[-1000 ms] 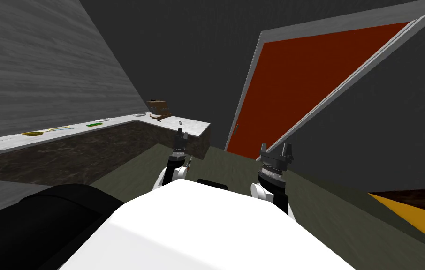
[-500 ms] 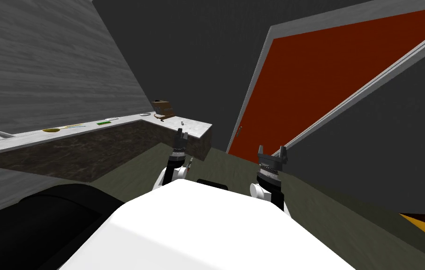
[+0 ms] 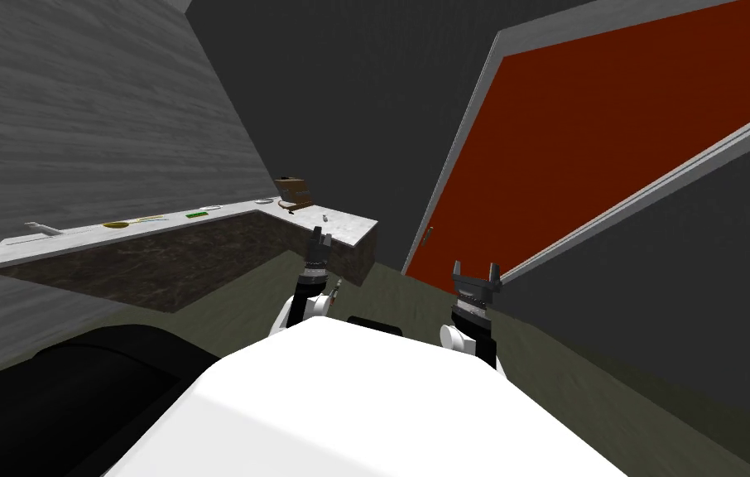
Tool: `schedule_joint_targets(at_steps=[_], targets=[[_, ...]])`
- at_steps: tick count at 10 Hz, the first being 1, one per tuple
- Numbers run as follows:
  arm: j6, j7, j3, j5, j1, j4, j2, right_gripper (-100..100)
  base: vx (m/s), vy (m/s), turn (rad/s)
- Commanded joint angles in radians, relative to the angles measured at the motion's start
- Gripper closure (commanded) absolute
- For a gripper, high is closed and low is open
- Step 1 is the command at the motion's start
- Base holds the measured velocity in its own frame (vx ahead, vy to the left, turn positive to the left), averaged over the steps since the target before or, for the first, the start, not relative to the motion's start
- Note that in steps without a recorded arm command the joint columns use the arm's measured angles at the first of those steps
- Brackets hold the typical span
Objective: Pull the door open
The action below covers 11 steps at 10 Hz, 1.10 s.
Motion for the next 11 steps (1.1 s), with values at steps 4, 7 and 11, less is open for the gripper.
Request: schedule_joint_targets(at_steps=[4,7,11], targets=[[-0.026,-0.087,-0.014,-0.063,-0.021,0.107,-0.015,-100,0.098,-0.038,0.122],[-0.041,-0.142,-0.022,-0.104,-0.034,0.175,-0.023,-100,0.09,-0.036,0.116],[-0.062,-0.219,-0.033,-0.161,-0.05,0.267,-0.029,-100,0.087,-0.049,0.123]])
